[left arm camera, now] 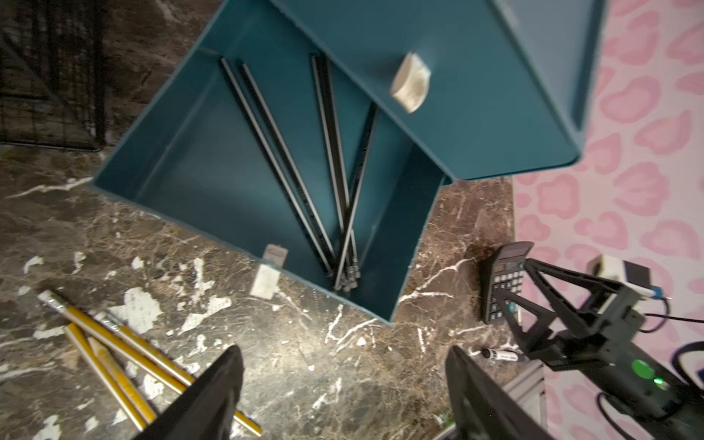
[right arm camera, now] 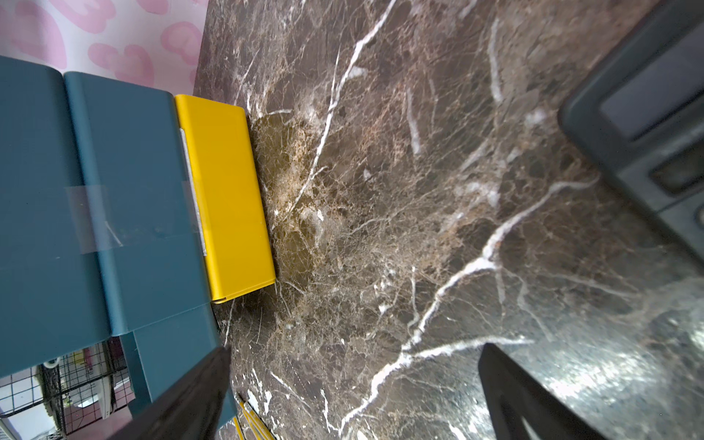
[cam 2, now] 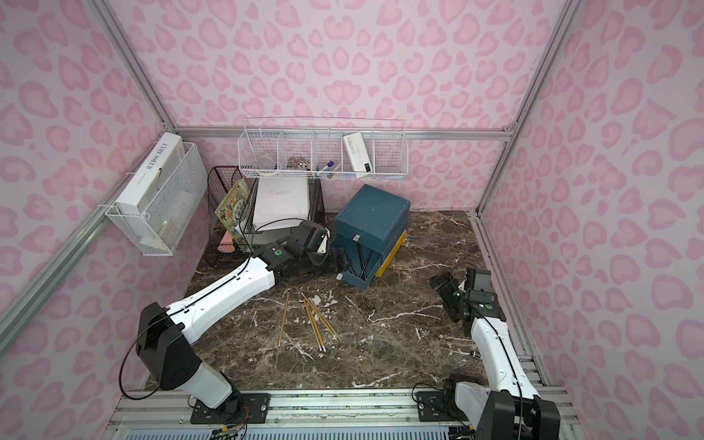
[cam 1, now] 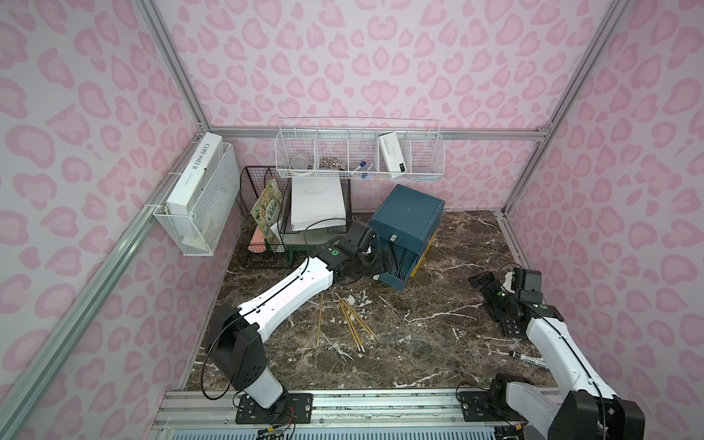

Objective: Please place the pencils in the drawer according to their color
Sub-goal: Place the pencil in the drawer, then close the drawer in the storage box.

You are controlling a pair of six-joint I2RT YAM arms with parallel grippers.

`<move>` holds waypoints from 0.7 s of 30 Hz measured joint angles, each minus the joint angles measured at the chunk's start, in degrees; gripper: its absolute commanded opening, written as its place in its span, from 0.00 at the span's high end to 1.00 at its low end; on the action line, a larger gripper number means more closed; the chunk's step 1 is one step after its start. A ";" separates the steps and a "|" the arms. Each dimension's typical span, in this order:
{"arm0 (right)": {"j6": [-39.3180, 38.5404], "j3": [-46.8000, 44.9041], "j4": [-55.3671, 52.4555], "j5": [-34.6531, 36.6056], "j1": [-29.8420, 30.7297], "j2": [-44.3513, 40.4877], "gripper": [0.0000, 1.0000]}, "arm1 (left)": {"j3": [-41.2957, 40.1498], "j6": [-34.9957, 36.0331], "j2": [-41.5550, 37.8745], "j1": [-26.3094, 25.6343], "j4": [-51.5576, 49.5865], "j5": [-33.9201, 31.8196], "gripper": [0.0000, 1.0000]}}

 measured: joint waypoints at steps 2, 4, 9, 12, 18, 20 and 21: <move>0.00 -0.83 0.00 0.00 0.00 -0.74 0.00 | -2.99 1.40 -0.33 -0.07 1.95 -0.22 0.17; 0.02 -1.77 -0.02 -0.09 0.00 -1.57 0.00 | -5.51 3.15 -0.28 -0.09 4.87 -0.31 0.18; 0.02 -2.80 -0.13 -0.20 0.00 -2.84 0.00 | -8.26 6.47 1.20 -0.04 12.09 -0.09 0.19; 0.00 -2.80 -0.44 -0.17 0.00 -3.15 0.00 | -8.79 8.24 2.75 0.00 15.47 0.55 0.20; -0.09 -3.02 -0.63 -0.15 0.00 -3.15 0.00 | -7.26 10.27 6.75 0.26 20.50 1.92 0.21; -0.24 -3.02 -0.72 -0.11 0.00 -3.02 0.00 | -6.12 10.54 7.98 0.33 21.73 2.43 0.21; -0.26 -3.02 -0.72 -0.02 0.00 -2.95 0.00 | -5.33 10.80 8.66 0.33 22.38 2.56 0.22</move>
